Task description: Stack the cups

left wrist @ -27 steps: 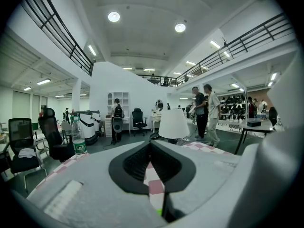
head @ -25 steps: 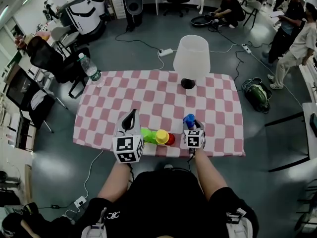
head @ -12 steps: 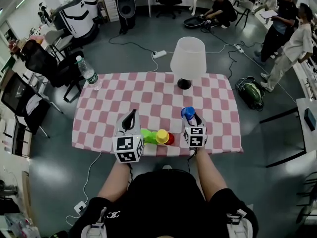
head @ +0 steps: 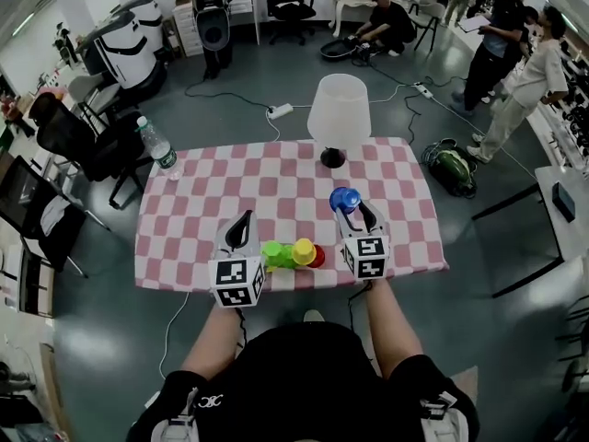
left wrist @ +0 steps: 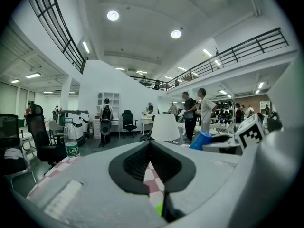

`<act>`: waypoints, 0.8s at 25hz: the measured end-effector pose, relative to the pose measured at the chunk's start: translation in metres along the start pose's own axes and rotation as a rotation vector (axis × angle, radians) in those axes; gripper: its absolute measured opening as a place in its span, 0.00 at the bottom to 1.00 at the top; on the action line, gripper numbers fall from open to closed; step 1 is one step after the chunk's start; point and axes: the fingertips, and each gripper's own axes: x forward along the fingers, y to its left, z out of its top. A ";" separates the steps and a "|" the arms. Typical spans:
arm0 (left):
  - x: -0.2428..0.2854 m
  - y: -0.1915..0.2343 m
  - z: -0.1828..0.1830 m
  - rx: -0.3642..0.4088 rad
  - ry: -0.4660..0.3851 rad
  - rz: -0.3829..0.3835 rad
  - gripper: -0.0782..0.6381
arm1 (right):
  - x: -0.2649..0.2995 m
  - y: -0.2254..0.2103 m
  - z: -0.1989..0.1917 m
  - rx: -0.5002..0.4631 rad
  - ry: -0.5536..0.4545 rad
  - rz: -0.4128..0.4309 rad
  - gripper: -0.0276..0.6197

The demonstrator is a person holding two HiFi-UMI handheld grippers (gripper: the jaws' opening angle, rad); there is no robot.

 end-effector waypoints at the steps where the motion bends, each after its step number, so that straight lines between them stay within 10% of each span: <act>1: -0.002 0.000 -0.001 0.001 0.001 -0.009 0.13 | -0.006 0.003 0.006 0.000 -0.011 -0.001 0.37; 20: -0.087 0.043 -0.034 -0.024 0.003 -0.069 0.13 | -0.072 0.131 0.027 -0.056 -0.038 0.069 0.37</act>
